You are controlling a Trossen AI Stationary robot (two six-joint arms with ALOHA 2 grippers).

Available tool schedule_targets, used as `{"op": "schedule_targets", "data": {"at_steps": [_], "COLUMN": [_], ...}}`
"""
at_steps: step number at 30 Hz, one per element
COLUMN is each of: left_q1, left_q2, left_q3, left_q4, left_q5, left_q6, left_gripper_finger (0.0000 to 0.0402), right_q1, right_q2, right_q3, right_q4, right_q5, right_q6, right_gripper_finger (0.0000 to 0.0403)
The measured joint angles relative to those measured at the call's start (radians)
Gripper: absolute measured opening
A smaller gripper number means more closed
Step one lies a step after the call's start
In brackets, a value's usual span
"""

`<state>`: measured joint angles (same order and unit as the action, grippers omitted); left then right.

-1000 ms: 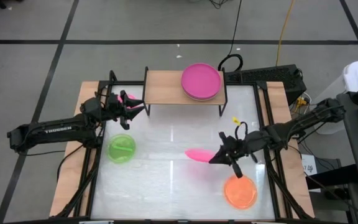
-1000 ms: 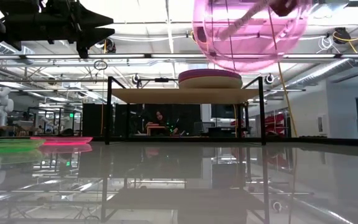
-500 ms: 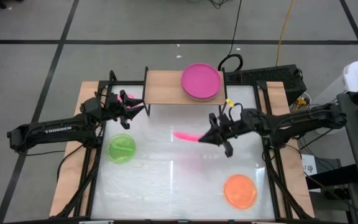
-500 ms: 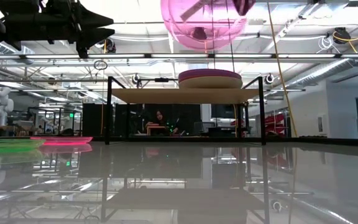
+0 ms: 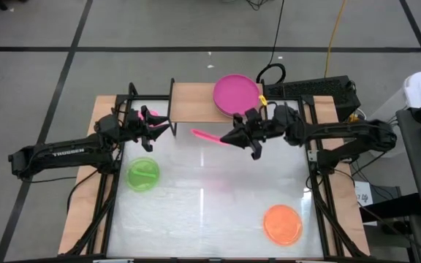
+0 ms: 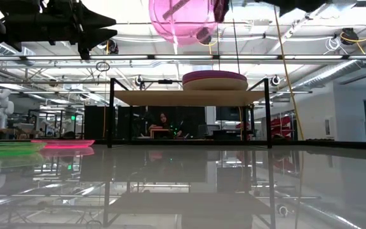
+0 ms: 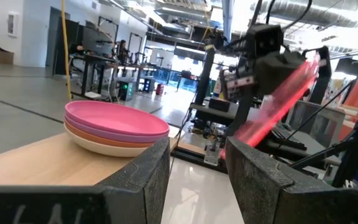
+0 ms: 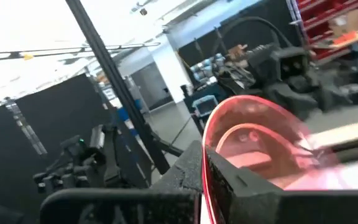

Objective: Place and stack plates onto a shelf
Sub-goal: Put the right pink transparent plate on the shelf

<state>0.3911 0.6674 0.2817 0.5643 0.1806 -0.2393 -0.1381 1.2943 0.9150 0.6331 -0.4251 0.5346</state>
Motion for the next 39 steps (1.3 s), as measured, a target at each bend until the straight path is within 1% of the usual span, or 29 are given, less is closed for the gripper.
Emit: {"op": "schedule_targets", "data": {"at_steps": [6, 10, 13, 15, 19, 21, 24, 30, 32, 35, 39], "left_q1": [0.000, 0.000, 0.000, 0.000, 0.000, 0.000, 0.000, 0.000, 0.000, 0.000, 0.000], "left_q2": [0.000, 0.000, 0.000, 0.000, 0.000, 0.000, 0.000, 0.000, 0.000, 0.000, 0.000], "left_q3": [0.000, 0.000, 0.000, 0.000, 0.000, 0.000, 0.000, 0.000, 0.000, 0.000, 0.000], "left_q4": [0.000, 0.000, 0.000, 0.000, 0.005, 0.006, 0.008, 0.008, 0.008, 0.008, 0.008], "left_q5": [0.000, 0.000, 0.000, 0.000, 0.000, 0.000, 0.000, -0.055, -0.068, -0.072, -0.072], "left_q6": [0.000, 0.000, 0.000, 0.000, 0.005, 0.005, 0.021, 0.053, 0.064, 0.077, 0.076], "left_gripper_finger": [0.0161, 0.0161, 0.0161, 0.0161, 0.0161, 0.0161, 0.0161, 0.0161, 0.0161, 0.0161, 0.0161], "right_q1": [-0.019, -0.026, -0.038, -0.050, -0.084, -0.103, -0.127, -0.164, -0.172, -0.186, -0.197], "right_q2": [0.088, 0.142, 0.174, 0.194, 0.240, 0.269, 0.314, 0.413, 0.450, 0.496, 0.544], "right_q3": [0.145, 0.231, 0.280, 0.306, 0.358, 0.386, 0.429, 0.505, 0.526, 0.540, 0.542], "right_q4": [-0.014, -0.070, -0.124, -0.176, -0.286, -0.335, -0.379, -0.437, -0.445, -0.465, -0.470], "right_q5": [-0.075, -0.086, -0.101, -0.097, 0.029, 0.061, 0.091, 0.121, 0.153, 0.169, 0.196], "right_q6": [-0.002, -0.030, -0.078, -0.157, -0.374, -0.467, -0.564, -0.717, -0.766, -0.829, -0.866], "right_gripper_finger": [0.0000, 0.0000, 0.0000, 0.0000, 0.0000, 0.0000, 0.0000, 0.0000, 0.0000, 0.0000, 0.0000]}}
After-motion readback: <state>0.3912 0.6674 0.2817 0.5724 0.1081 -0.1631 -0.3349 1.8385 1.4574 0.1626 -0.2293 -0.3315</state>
